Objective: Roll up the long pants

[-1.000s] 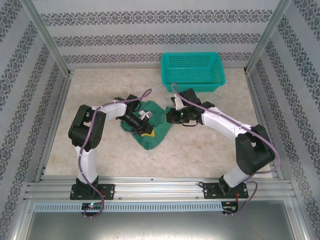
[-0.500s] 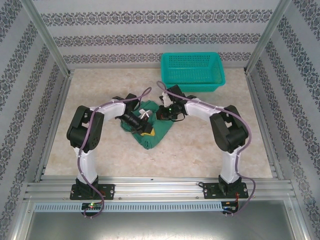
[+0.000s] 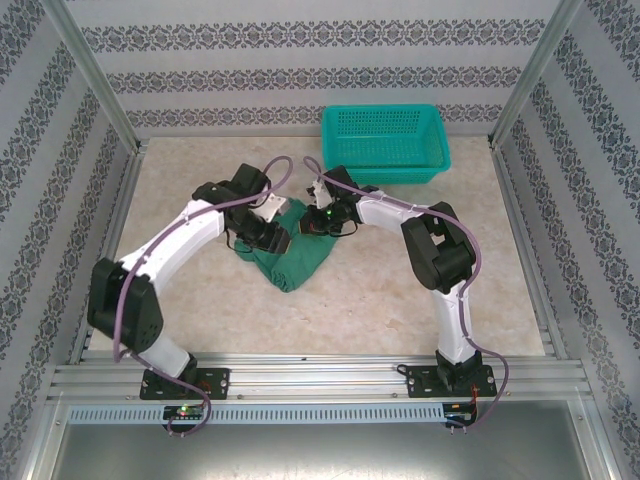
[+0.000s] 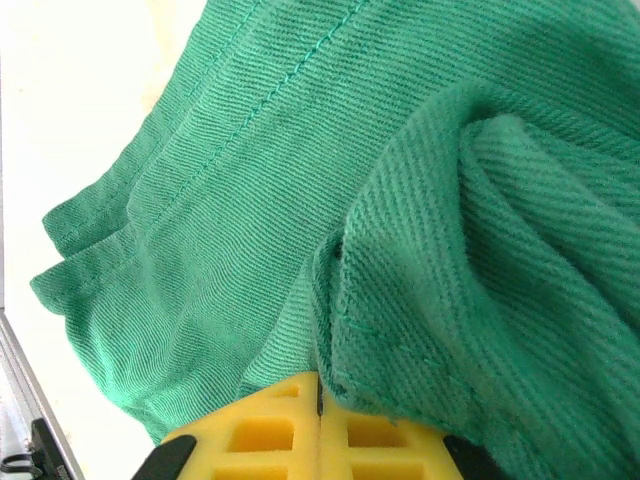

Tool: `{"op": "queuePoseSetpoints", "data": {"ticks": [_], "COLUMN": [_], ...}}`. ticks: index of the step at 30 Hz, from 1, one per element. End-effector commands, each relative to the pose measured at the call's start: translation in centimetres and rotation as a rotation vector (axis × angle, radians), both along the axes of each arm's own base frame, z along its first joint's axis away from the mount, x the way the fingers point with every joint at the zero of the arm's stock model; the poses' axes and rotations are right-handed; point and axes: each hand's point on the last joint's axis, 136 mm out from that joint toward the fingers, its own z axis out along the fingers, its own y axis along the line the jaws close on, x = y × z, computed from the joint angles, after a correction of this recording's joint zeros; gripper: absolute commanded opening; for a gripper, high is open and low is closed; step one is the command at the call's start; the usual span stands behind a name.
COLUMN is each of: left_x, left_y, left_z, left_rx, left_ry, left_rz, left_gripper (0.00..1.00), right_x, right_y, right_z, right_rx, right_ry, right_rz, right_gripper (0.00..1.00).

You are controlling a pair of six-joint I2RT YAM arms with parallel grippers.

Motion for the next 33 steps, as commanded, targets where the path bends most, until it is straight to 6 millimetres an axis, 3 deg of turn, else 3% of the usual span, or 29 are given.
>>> {"op": "queuePoseSetpoints", "data": {"ticks": [1, 3, 5, 7, 9, 12, 14, 18, 21, 24, 28, 30, 33], "left_x": [-1.4, -2.8, -3.3, -2.9, -1.5, 0.8, 1.3, 0.5, 0.8, 1.8, 0.7, -0.3, -1.8], "left_y": [-1.0, -3.4, -4.1, -3.9, -2.8, 0.8, 2.8, 2.6, 1.4, 0.5, -1.7, -2.3, -2.9], "left_z": [0.5, -0.3, -2.2, -4.9, -7.2, -10.6, -12.6, -15.8, -14.8, -10.1, -4.8, -4.2, -4.9], "left_rx": [0.115, 0.104, 0.163, 0.224, 0.306, 0.399, 0.393, 0.333, 0.323, 0.372, 0.399, 0.438, 0.561], "left_ry": [-0.155, -0.159, -0.124, -0.078, -0.065, 0.03, 0.126, 0.251, 0.201, -0.039, -0.318, -0.383, -0.438], "left_rz": [-0.081, -0.163, -0.198, -0.191, -0.142, 0.022, 0.114, 0.14, 0.136, 0.094, -0.035, -0.112, -0.232], "left_gripper": [0.41, 0.42, 0.39, 0.28, 0.22, 0.15, 0.14, 0.09, 0.0, 0.03, 0.37, 0.53, 0.7], "right_x": [-1.1, -1.0, -0.8, -0.6, -0.6, -0.9, -1.2, -1.9, -2.3, -2.5, -3.0, -3.2, -3.6], "right_y": [-3.4, -3.6, -3.9, -4.1, -4.2, -4.4, -4.6, -5.1, -5.5, -5.6, -5.8, -5.9, -6.2], "right_z": [-6.2, -6.0, -5.7, -5.6, -5.6, -5.6, -5.7, -6.1, -6.5, -6.7, -6.7, -6.5, -6.4], "right_rx": [-0.147, -0.143, -0.137, -0.135, -0.134, -0.134, -0.134, -0.145, -0.152, -0.155, -0.149, -0.147, -0.145], "right_ry": [0.126, 0.125, 0.122, 0.117, 0.121, 0.123, 0.124, 0.134, 0.142, 0.147, 0.152, 0.151, 0.148], "right_rz": [-0.078, -0.083, -0.089, -0.098, -0.1, -0.102, -0.101, -0.099, -0.101, -0.102, -0.101, -0.101, -0.106], "right_gripper": [0.02, 0.02, 0.02, 0.02, 0.02, 0.02, 0.02, 0.02, 0.02, 0.02, 0.02, 0.02, 0.02]}}
